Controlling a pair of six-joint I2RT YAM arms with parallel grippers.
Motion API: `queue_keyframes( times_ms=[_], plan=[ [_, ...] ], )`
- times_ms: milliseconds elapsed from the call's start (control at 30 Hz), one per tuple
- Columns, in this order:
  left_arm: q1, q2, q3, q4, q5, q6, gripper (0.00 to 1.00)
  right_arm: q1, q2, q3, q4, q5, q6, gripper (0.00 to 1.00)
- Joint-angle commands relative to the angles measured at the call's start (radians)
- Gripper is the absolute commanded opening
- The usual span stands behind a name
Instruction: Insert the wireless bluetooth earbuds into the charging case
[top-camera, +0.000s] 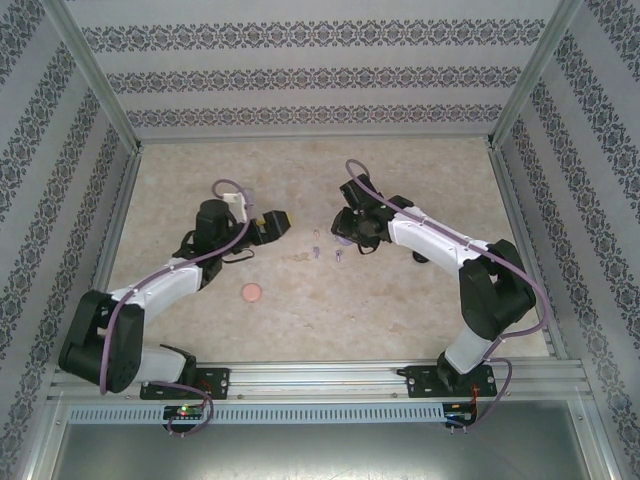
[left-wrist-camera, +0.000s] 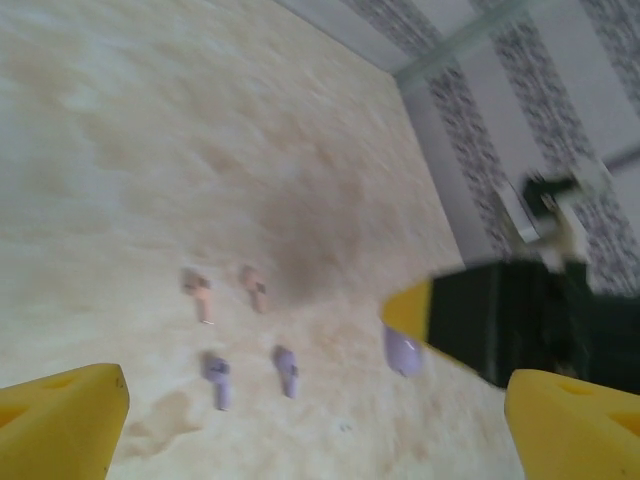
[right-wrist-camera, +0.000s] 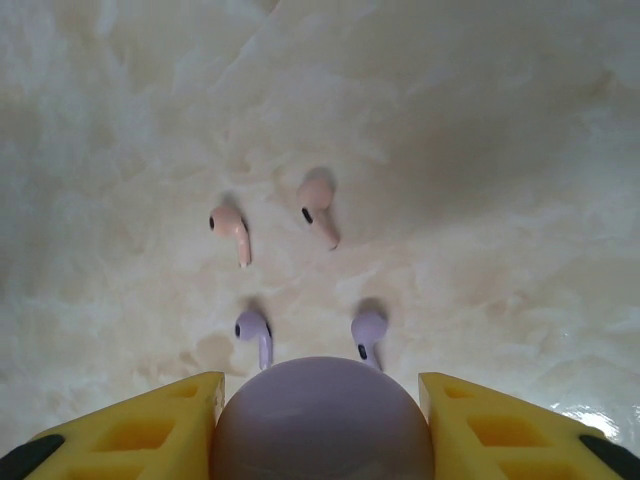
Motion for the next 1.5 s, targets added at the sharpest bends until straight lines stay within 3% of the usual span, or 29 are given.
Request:
queue_keyframes(
  times_ms=[0, 233, 433, 633, 1067, 1467],
  plan=[
    [-0.079, 0.074, -0.009, 0.191, 0.063, 0.062, 0.93, -0.012, -0.033, -0.011, 0.092, -0.033, 0.127, 0.34],
    [-0.193, 0.261, -0.021, 0.45, 0.003, 0.016, 0.73, -0.019, -0.032, -0.04, 0.176, -0.036, 0.311, 0.34],
    [-0.223, 0.336, -0.013, 0.577, -0.072, -0.017, 0.63, -0.021, -0.038, -0.064, 0.217, -0.052, 0.404, 0.35],
    [-0.234, 0.395, 0.018, 0.622, -0.081, -0.033, 0.57, -0.023, -0.038, -0.09, 0.28, -0.094, 0.473, 0.35],
    [-0.237, 0.447, 0.058, 0.663, -0.099, -0.046, 0.54, -0.007, -0.052, -0.1, 0.308, -0.118, 0.502, 0.35],
    [-0.237, 0.482, 0.1, 0.671, -0.089, -0.058, 0.38, -0.004, -0.054, -0.114, 0.326, -0.125, 0.509, 0.35]
  ],
)
